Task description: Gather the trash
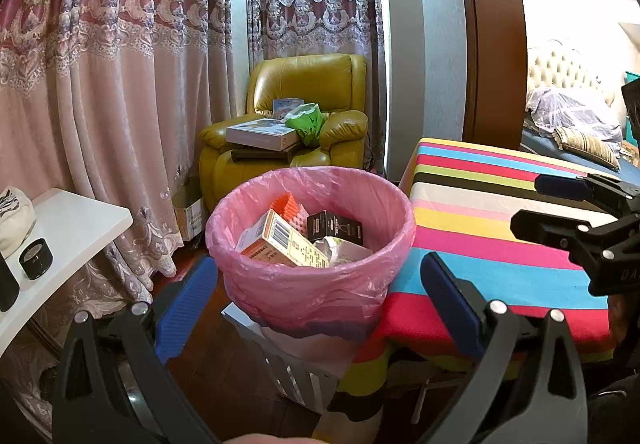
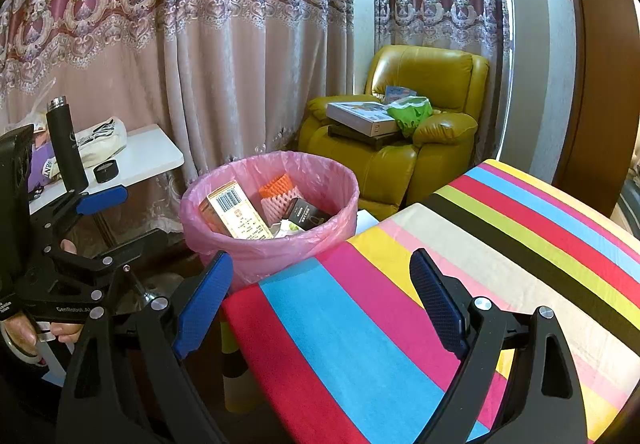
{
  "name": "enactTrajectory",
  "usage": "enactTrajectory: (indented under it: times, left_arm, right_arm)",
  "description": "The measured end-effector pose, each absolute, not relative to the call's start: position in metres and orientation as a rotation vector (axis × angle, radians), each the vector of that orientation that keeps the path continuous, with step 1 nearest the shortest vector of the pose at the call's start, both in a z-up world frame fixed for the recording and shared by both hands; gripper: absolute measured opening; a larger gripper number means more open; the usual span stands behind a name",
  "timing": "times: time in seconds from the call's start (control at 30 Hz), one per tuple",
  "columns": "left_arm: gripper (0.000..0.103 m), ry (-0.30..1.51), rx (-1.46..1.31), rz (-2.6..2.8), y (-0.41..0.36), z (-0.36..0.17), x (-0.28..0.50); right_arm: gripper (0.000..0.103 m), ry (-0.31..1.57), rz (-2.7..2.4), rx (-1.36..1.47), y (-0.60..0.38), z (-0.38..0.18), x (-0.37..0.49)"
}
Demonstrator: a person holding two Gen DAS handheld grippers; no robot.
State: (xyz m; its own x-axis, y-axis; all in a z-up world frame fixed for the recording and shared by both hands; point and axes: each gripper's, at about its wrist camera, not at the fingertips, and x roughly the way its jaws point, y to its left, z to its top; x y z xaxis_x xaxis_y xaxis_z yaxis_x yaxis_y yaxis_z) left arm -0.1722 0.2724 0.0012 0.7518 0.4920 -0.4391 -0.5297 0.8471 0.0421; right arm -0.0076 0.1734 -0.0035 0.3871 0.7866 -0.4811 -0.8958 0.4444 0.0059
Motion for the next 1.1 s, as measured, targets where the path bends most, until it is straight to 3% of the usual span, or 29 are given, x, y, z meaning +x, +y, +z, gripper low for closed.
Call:
enactTrajectory:
  times: [1.1]
  left_arm:
    - [0.098,0.458,-0.086,0.551,0.2746,-0.0028,-0.173]
  right_arm:
    - [0.085,0.443,1.079,-0.271,0.1788,-0.0047,-0.0099]
